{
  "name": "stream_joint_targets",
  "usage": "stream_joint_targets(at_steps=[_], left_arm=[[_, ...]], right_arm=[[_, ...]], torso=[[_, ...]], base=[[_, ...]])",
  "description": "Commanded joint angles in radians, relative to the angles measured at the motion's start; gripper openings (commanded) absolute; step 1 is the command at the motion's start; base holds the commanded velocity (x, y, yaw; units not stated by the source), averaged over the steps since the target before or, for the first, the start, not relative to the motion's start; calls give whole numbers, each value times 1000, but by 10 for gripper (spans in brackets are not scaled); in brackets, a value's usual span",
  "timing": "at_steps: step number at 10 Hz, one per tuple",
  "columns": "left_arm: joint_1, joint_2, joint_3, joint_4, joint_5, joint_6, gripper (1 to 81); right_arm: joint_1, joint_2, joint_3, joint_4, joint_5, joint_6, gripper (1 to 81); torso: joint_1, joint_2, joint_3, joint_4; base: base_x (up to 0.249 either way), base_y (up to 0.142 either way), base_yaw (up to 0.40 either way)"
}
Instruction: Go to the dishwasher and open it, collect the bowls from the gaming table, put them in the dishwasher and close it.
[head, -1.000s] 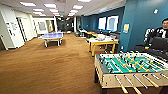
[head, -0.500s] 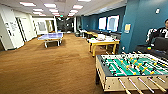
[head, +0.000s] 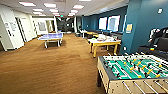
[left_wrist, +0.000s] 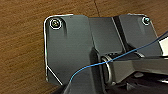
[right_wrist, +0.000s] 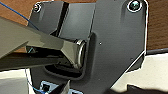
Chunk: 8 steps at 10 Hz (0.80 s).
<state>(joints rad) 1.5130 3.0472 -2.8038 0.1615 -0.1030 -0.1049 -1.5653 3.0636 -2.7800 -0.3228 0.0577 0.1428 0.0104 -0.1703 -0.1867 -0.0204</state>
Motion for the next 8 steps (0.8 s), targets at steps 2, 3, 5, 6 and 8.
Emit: stream_joint_targets(at_steps=[2, 3, 5, 6, 8], left_arm=[[-47, -4, -5, -2, 46, 2, 811], [-49, -4, -5, -3, 46, 2, 811], [-49, -2, -5, -2, 46, 2, 811], [-49, -2, -5, -2, 46, 2, 811], [-49, -2, -5, -2, 46, 2, 811]], right_arm=[[46, 3, 4, -6, -47, -3, 811], [46, 3, 4, -6, -45, -3, 811], [46, 3, 4, -6, -47, -3, 811], [46, 3, 4, -6, -47, -3, 811], [46, 3, 5, -6, -47, -3, 811]], torso=[[0, 0, 0, 0], [0, 0, 0, 0], [0, 0, 0, 0], [0, 0, 0, 0], [0, 0, 0, 0]], base=[[134, 64, 0], [135, 64, 0], [135, 64, 0], [135, 64, 0], [135, 64, 0]])
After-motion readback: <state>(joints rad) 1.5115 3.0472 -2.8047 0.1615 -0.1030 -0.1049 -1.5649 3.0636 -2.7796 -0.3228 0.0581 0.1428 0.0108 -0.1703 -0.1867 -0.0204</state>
